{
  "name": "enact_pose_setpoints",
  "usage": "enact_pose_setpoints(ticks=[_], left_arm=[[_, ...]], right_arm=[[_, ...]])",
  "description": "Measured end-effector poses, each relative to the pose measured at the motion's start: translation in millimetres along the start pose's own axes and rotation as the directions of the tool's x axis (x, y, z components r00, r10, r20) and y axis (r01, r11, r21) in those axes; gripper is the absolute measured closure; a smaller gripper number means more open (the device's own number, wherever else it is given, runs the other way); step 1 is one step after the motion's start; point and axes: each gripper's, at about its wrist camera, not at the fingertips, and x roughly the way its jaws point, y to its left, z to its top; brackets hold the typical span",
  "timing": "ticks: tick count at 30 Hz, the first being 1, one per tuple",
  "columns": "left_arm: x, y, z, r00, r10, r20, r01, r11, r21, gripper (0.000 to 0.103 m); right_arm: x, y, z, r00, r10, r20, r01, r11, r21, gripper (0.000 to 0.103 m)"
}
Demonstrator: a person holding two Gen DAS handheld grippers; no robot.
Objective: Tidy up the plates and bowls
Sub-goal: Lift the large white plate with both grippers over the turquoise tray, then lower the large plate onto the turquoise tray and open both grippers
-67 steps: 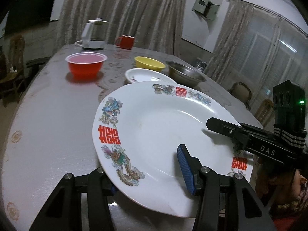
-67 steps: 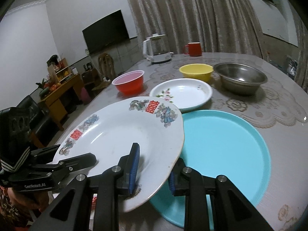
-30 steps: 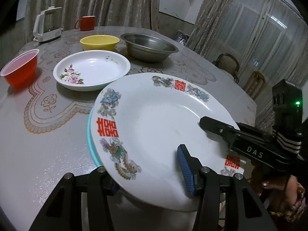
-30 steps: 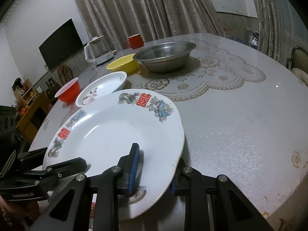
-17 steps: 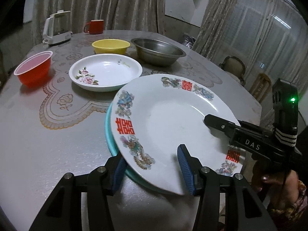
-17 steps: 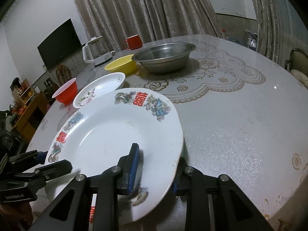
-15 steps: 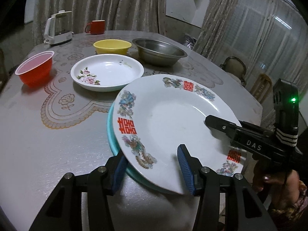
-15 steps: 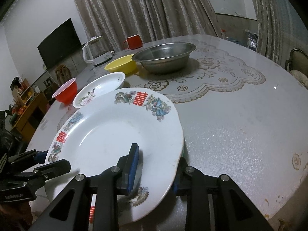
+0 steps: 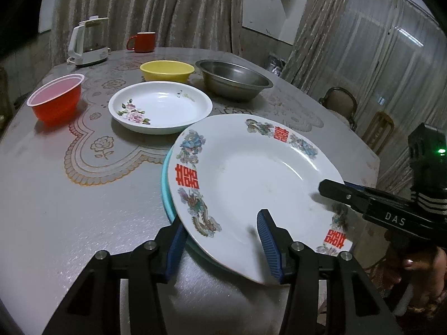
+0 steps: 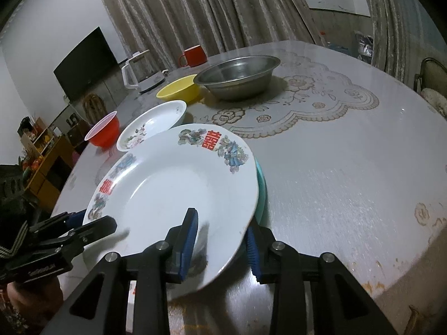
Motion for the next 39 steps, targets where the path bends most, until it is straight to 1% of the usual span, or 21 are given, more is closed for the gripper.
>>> enact_pose_setpoints(ticks=[2, 4, 8, 13, 15, 17, 20, 25, 27, 29, 31, 32, 34, 37, 39], left_arm=[[-2.5, 2.6, -1.7, 1.0, 0.018, 0.004, -0.018, 1.0, -0.005, 0.051], [-2.9, 6.8, -3.6, 1.0, 0.014, 0.0, -0.014, 1.0, -0.018, 0.051], [-2.6, 8.8, -5.8, 1.0, 0.003, -0.005, -0.003, 1.0, -0.026, 0.051], [-4.5, 8.2, -6.7, 1.0, -0.005, -0.005, 0.005, 1.0, -0.025, 0.051], [-6.2, 11.3, -5.7, 1.0, -0.013, -0.005, 0.013, 0.999, -0.04, 0.046], [-9.2, 14.7, -4.7, 1.0, -0.011, -0.002, 0.011, 0.998, -0.057, 0.036], [-15.9, 24.5, -1.2, 1.0, -0.012, 0.014, 0.014, 0.995, -0.102, 0.027], [-22.2, 43.5, 7.8, 1.0, 0.01, 0.027, -0.005, 0.984, -0.176, 0.017], [-22.9, 53.6, 13.7, 0.999, 0.018, 0.031, -0.011, 0.977, -0.212, 0.016], [-21.7, 62.9, 20.6, 0.999, 0.031, 0.028, -0.023, 0.969, -0.247, 0.011], [-21.9, 73.6, 27.7, 0.999, 0.044, 0.032, -0.033, 0.959, -0.281, 0.011], [-21.0, 79.8, 32.8, 0.998, 0.053, 0.036, -0.04, 0.953, -0.301, 0.011], [-19.7, 86.3, 39.0, 0.997, 0.057, 0.045, -0.04, 0.95, -0.309, 0.013], [-14.9, 94.2, 51.3, 0.996, 0.073, 0.046, -0.055, 0.951, -0.306, 0.019], [-10.5, 98.9, 57.9, 0.997, 0.069, 0.044, -0.052, 0.948, -0.313, 0.019]], right_arm=[[-6.0, -0.8, -1.2, 0.999, -0.039, 0.013, 0.039, 0.999, -0.006, 0.069], [-12.0, -4.0, -1.2, 0.998, -0.057, 0.034, 0.057, 0.998, 0.0, 0.068], [-11.5, -7.7, 1.3, 0.998, -0.052, 0.023, 0.052, 0.999, 0.012, 0.068], [-3.1, -6.1, 2.6, 1.0, -0.02, -0.004, 0.02, 0.999, 0.038, 0.068], [-2.1, -3.5, 1.9, 1.0, -0.024, -0.003, 0.024, 0.999, 0.034, 0.068], [-0.7, -1.4, 2.6, 1.0, -0.027, -0.005, 0.027, 0.999, 0.027, 0.068], [0.0, -2.1, 5.5, 0.999, -0.035, -0.004, 0.035, 0.999, 0.026, 0.068], [-6.7, -6.2, 15.9, 0.998, -0.066, 0.022, 0.066, 0.998, 0.025, 0.068], [-8.4, -7.1, 21.4, 0.996, -0.084, 0.029, 0.083, 0.996, 0.018, 0.068], [-7.9, -7.3, 28.0, 0.995, -0.091, 0.03, 0.09, 0.996, 0.009, 0.068], [-6.3, -7.2, 36.5, 0.995, -0.092, 0.026, 0.092, 0.996, 0.001, 0.068], [-5.2, -6.4, 44.1, 0.996, -0.086, 0.025, 0.087, 0.996, -0.006, 0.068], [-3.0, -4.6, 54.8, 0.998, -0.059, 0.023, 0.059, 0.998, -0.01, 0.068], [10.7, -3.0, 78.0, 0.998, 0.06, -0.023, -0.059, 0.998, 0.016, 0.068], [20.5, 1.7, 89.8, 0.994, 0.093, -0.05, -0.093, 0.996, 0.008, 0.068]])
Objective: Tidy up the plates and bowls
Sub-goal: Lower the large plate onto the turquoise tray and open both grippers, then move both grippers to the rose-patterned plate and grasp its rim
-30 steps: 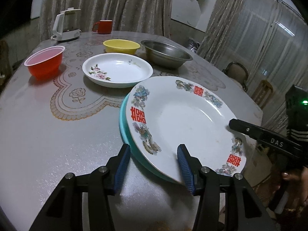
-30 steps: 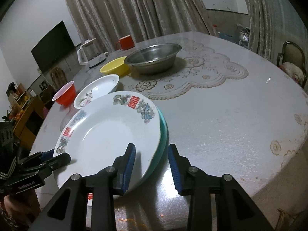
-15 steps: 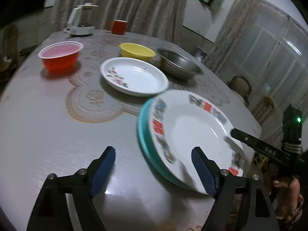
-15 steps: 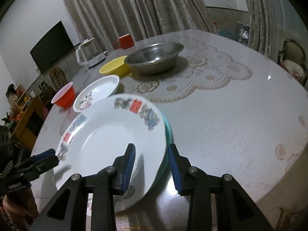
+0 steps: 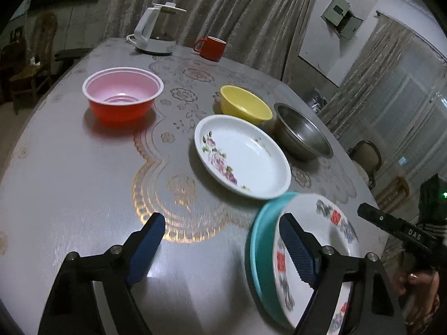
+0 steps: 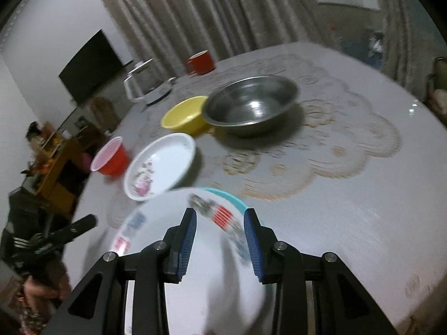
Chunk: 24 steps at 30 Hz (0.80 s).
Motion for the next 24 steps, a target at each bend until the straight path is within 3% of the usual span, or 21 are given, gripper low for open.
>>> enact_pose_setpoints(ticks=[5, 8, 13, 16, 24], left_arm=[[18.0, 3.0, 17.3, 1.0, 0.012, -0.005, -0.012, 1.0, -0.001, 0.02], [30.7, 4.4, 26.9, 1.0, 0.002, -0.03, -0.002, 1.0, -0.013, 0.031], [53.2, 5.9, 37.0, 0.998, -0.004, -0.066, 0.003, 1.0, -0.022, 0.038], [63.9, 4.5, 40.3, 0.996, 0.0, -0.089, -0.001, 1.0, -0.011, 0.053], [82.0, 6.3, 44.7, 0.993, -0.011, -0.118, 0.011, 1.0, -0.003, 0.058]], right_arm=[[29.4, 17.0, 29.6, 0.997, 0.038, -0.065, -0.042, 0.997, -0.064, 0.068], [50.9, 20.5, 43.7, 0.994, 0.044, -0.103, -0.05, 0.997, -0.059, 0.068], [81.2, 21.3, 61.5, 0.984, 0.077, -0.163, -0.084, 0.996, -0.032, 0.068], [99.4, 27.9, 71.0, 0.98, 0.055, -0.191, -0.068, 0.996, -0.064, 0.068], [143.6, 42.7, 76.4, 0.96, -0.031, -0.278, -0.013, 0.988, -0.154, 0.068]])
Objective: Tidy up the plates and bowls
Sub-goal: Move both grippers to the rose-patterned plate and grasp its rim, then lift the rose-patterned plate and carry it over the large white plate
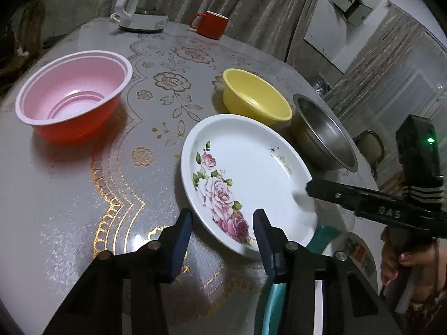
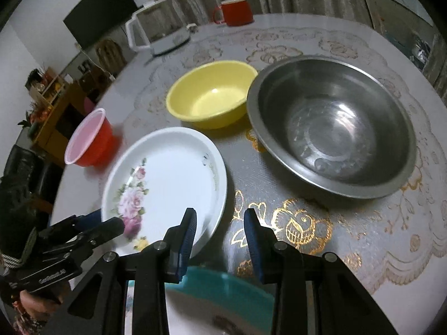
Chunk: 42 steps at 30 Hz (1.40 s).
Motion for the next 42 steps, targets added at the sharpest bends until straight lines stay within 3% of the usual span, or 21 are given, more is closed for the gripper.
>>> enact_pose_setpoints(ticks=[6, 12, 17, 23, 28, 42], left_arm=[[5.1, -2.4, 5.5, 1.0, 0.009, 0.002, -0.009, 1.0, 0.03, 0.059], [8.0, 0.5, 8.4, 1.0, -0.003, 0.016, 0.003, 1.0, 0.026, 0.059], [9.3, -3.9, 7.1, 0.999, 0.021, 0.042, -0.025, 0.996, 0.087, 0.059], [6.6, -3.8, 2.4, 0.998, 0.014, 0.058, -0.022, 0.989, 0.144, 0.059], [0.7, 4.5, 1.6, 0.997, -0.022, 0.076, 0.014, 0.995, 0.101, 0.059], [-24.8, -1.8, -7.6, 0.986, -0.004, 0.168, -0.017, 0.992, 0.127, 0.059]], right_arm=[[19.4, -1.6, 4.9, 0.999, 0.018, -0.047, -0.017, 1.0, 0.006, 0.069], [23.8, -0.5, 8.5, 0.998, 0.043, -0.036, -0.044, 0.999, -0.007, 0.079], [26.3, 3.4, 10.7, 0.999, 0.038, -0.029, -0.039, 0.999, -0.025, 0.087], [27.4, 2.7, 9.2, 0.997, 0.08, -0.02, -0.08, 0.997, 0.017, 0.088], [20.0, 5.8, 4.1, 0.995, 0.097, -0.005, -0.097, 0.995, 0.01, 0.088], [4.6, 19.4, -8.2, 0.992, 0.126, 0.029, -0.127, 0.992, 0.007, 0.088]])
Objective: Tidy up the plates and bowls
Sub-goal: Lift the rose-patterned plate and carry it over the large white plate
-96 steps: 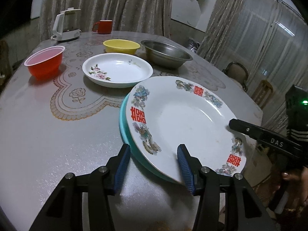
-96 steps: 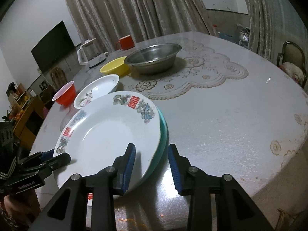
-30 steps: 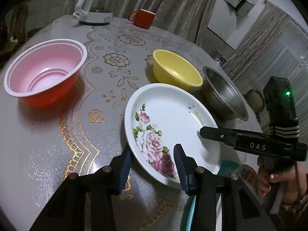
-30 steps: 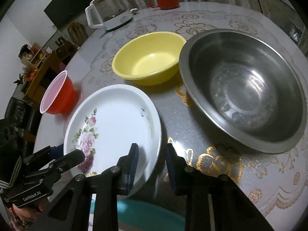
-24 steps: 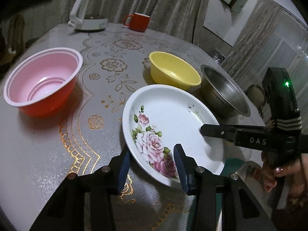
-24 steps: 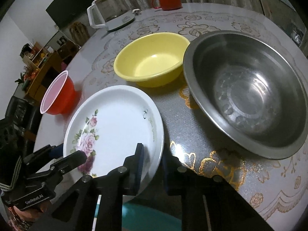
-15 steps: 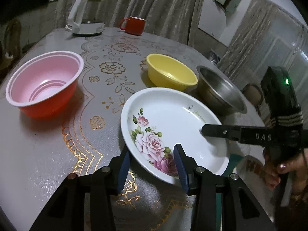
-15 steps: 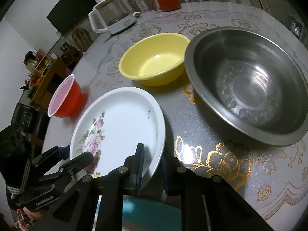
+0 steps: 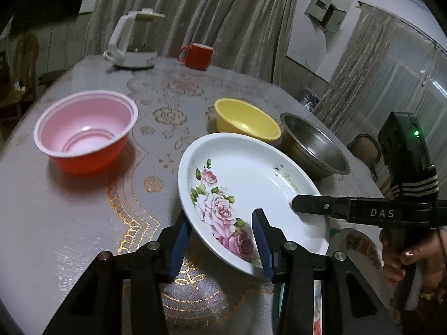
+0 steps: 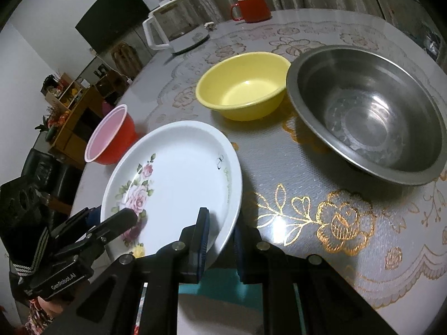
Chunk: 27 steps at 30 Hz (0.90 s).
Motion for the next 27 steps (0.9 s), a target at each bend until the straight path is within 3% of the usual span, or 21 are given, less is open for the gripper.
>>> enact_pose_setpoints(ticks=[27], left_arm=[[-47.8, -51.9, -19.8, 0.995, -0.093, 0.028, 0.091, 0.994, 0.065, 0.059]], right_arm=[[-62.5, 11.5, -52.4, 0.989, 0.069, 0.129, -0.075, 0.996, 0.04, 0.087]])
